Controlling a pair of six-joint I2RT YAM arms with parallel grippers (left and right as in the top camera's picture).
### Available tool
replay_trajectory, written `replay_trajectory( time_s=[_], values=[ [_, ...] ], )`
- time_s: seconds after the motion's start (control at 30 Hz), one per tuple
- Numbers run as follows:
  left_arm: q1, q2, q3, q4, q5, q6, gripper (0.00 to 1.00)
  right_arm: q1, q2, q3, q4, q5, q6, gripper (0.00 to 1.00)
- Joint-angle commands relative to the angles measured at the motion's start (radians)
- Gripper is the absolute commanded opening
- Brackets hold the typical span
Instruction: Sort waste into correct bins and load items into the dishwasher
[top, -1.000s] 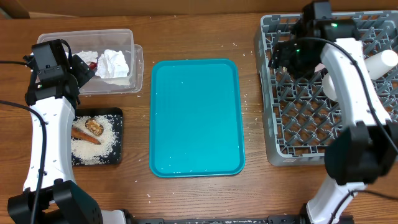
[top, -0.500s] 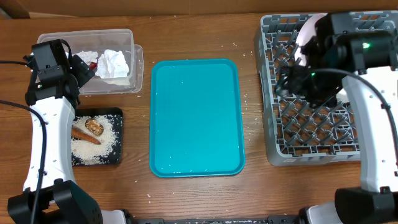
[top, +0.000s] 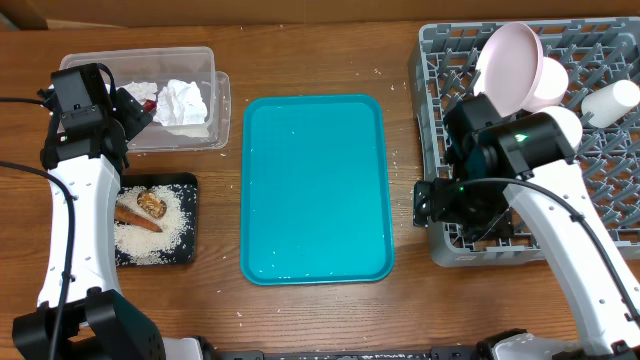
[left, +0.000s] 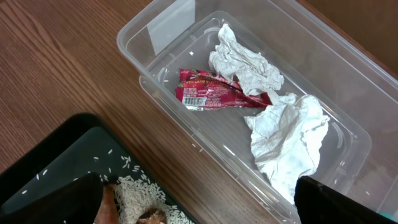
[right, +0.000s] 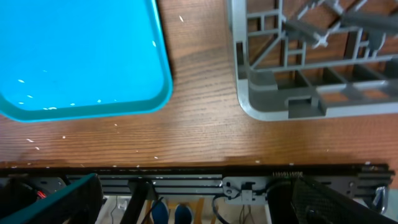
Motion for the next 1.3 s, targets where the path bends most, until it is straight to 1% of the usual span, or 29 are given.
replay_trajectory(
  time_s=[0.0,0.2,0.57,0.7,0.9,1.03,1.13,1.27],
  values=[
    [0.000,0.009,0.006,0.000,0.000,-0.017,1.00,0.005,-0.001,-0.030,0.008,-0.009,0.038,1.00],
    [0.000,0.009,0.006,0.000,0.000,-0.017,1.00,0.005,0.003,-0.030,0.069,-0.009,0.037,1.00],
    [0.000,0.009,0.006,0.000,0.000,-0.018,1.00,0.005,0.003,-0.030,0.059,-0.005,0.037,1.00],
    [0.000,0.009,0.006,0.000,0.000,-0.017,1.00,0.005,-0.007,-0.030,0.152,0.042,0.025,1.00],
    [0.000,0.009,0.006,0.000,0.000,-0.017,1.00,0.005,-0.106,-0.031,0.367,0.043,-0.096,1.00],
    [0.000,0.009,0.006,0.000,0.000,-0.017,1.00,-0.003,-0.189,-0.034,0.393,0.047,-0.111,1.00],
    [0.000,0.009,0.006,0.000,0.000,-0.017,1.00,-0.020,-0.257,-0.068,0.396,0.047,-0.127,1.00],
    [0.000,0.009,0.006,0.000,0.000,-0.017,1.00,-0.059,-0.369,-0.205,0.475,0.043,-0.128,1.00]
  ],
)
